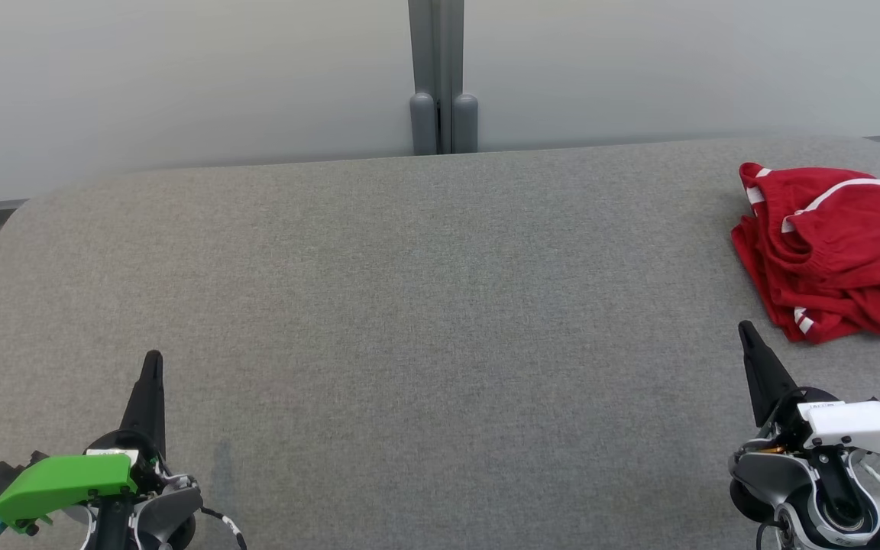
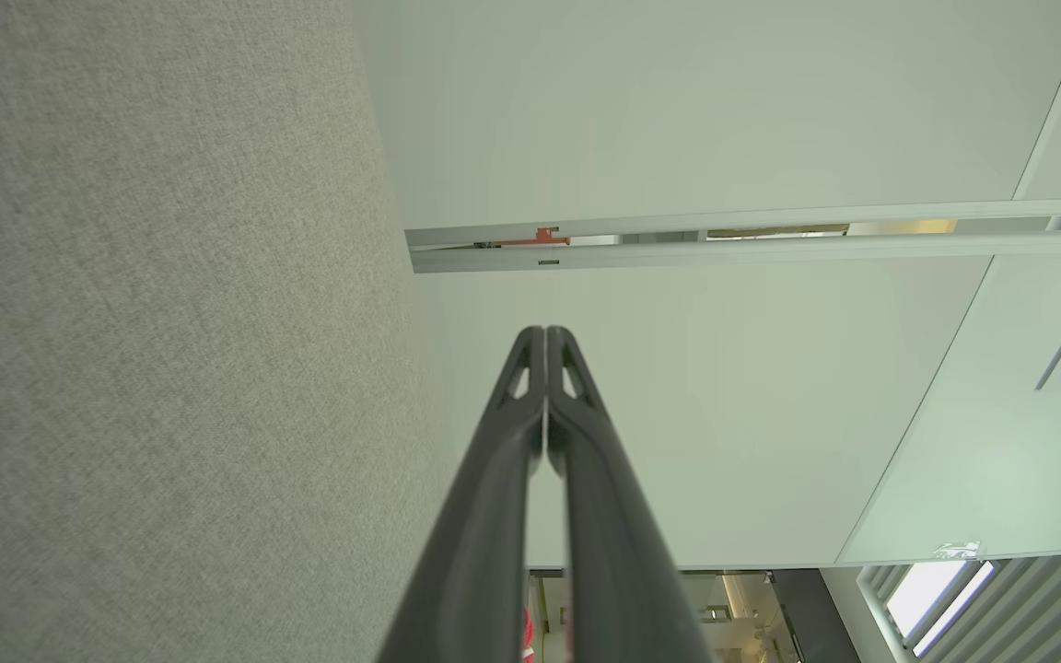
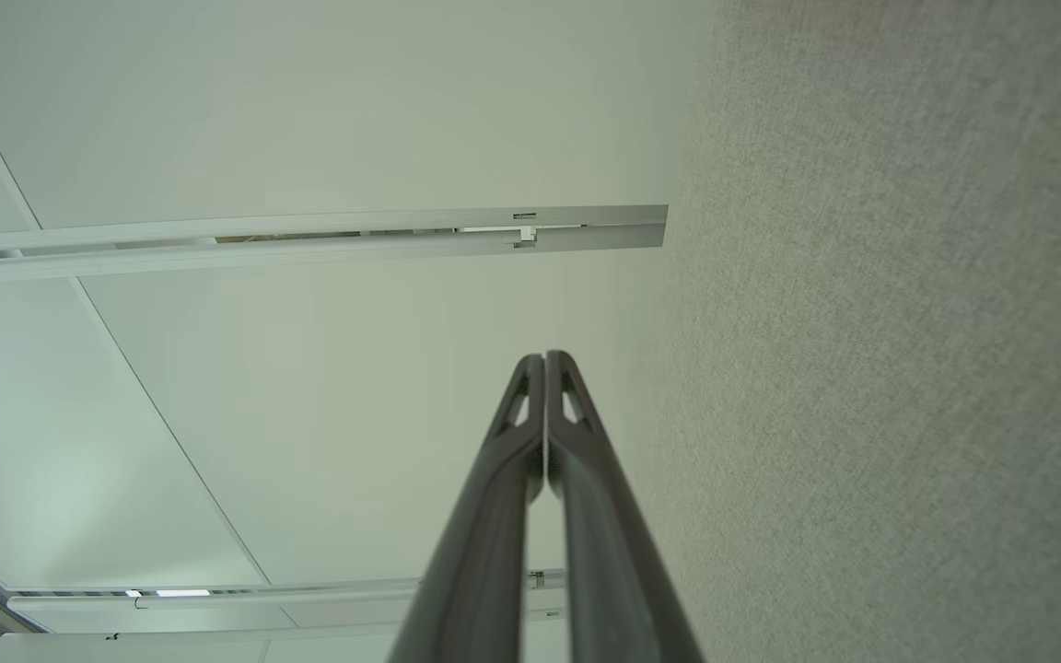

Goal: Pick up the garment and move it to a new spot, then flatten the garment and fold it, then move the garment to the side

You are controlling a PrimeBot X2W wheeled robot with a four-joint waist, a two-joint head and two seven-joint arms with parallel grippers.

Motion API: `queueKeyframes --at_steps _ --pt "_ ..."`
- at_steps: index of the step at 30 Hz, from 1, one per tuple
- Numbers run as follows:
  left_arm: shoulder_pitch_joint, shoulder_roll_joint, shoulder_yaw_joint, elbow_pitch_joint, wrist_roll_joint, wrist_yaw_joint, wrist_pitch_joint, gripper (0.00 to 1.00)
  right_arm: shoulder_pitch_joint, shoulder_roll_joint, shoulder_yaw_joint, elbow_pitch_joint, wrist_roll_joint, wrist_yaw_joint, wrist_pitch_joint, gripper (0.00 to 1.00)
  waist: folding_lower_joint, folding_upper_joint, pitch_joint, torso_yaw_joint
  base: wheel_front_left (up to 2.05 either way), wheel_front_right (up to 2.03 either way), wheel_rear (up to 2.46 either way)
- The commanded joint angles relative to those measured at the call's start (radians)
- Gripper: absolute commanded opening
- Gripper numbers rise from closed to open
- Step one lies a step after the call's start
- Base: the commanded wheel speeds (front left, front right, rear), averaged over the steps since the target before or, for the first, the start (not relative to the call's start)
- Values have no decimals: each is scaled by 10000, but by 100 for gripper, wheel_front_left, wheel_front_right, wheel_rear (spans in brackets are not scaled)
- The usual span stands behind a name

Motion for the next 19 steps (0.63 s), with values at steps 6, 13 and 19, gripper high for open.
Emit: queueKeyframes --at_steps 6,13,19 --pt "-108 13 28 -18 -38 -61 43 0 -78 29 -45 21 -27 4 58 0 0 -1 0 0 0 0 0" --pt "-107 13 24 -19 -40 -61 41 0 -81 45 -68 22 -57 4 62 0 0 -1 0 0 0 0 0" --pt "-107 13 22 -19 -42 -61 40 0 -82 58 -86 24 -73 4 80 0 0 -1 0 0 0 0 0"
